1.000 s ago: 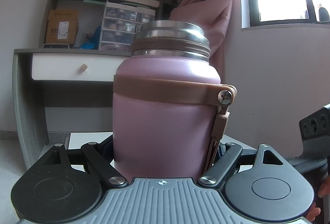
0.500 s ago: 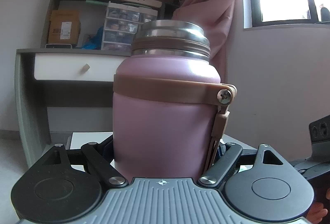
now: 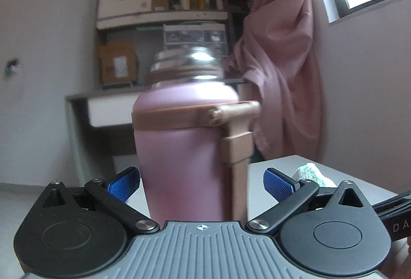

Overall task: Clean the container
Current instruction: 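Rotate the pink bottle in the left gripper to expose its strap side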

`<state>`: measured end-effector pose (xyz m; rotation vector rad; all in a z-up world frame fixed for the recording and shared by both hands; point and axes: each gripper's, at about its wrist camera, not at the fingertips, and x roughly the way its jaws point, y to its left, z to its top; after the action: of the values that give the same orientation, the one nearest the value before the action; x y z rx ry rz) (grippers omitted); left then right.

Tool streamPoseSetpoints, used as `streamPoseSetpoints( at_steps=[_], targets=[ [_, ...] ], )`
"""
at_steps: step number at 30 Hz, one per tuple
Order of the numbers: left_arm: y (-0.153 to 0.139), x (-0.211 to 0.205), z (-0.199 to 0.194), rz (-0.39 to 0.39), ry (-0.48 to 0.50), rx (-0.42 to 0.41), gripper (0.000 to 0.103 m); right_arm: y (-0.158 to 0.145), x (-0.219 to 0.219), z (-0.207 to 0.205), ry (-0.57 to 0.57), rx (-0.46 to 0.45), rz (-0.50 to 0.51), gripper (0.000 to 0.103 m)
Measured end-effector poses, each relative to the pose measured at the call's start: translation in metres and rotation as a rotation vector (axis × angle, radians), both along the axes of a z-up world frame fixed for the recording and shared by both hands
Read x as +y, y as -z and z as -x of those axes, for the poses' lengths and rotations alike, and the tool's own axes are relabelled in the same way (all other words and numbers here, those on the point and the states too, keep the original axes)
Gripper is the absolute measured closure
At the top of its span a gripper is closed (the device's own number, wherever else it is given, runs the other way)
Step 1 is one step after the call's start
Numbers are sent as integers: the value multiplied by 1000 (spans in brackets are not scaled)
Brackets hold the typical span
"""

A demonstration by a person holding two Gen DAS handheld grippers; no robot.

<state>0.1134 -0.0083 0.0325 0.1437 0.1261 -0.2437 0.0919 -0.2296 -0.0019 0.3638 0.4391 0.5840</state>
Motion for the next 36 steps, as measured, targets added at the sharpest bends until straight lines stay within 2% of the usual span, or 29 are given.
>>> streamPoseSetpoints(
  at_steps=[5,9,12,14,17,20,24,28,34,36],
  targets=[
    [-1,-18,20,-34,-98,-22,0,0,-9,5,12,-15,-19,82],
    [-5,-18,21,76,-169,4,0,0,-15,9,18,-19,-38,82],
    [-6,-18,22,127,-285,-11,0,0,-19,12,14,-26,-48,82],
    [-9,-21,26,149,-306,-19,0,1,-22,15,15,-28,-58,82],
    [-11,-29,27,136,-329,-20,0,3,-28,15,20,-22,-74,82],
    [-17,-37,26,103,-400,-49,0,5,-31,16,22,-17,-80,82],
    [-27,-42,21,131,-446,-61,0,5,-33,20,10,-24,-88,82],
    [-32,-48,20,110,-485,-61,0,7,-36,22,12,-19,-91,82],
    [-40,-46,16,174,-558,-59,0,8,-35,24,-6,-22,-97,82],
    [-41,-48,15,156,-574,-60,0,8,-34,26,-11,-27,-96,82]
  ],
)
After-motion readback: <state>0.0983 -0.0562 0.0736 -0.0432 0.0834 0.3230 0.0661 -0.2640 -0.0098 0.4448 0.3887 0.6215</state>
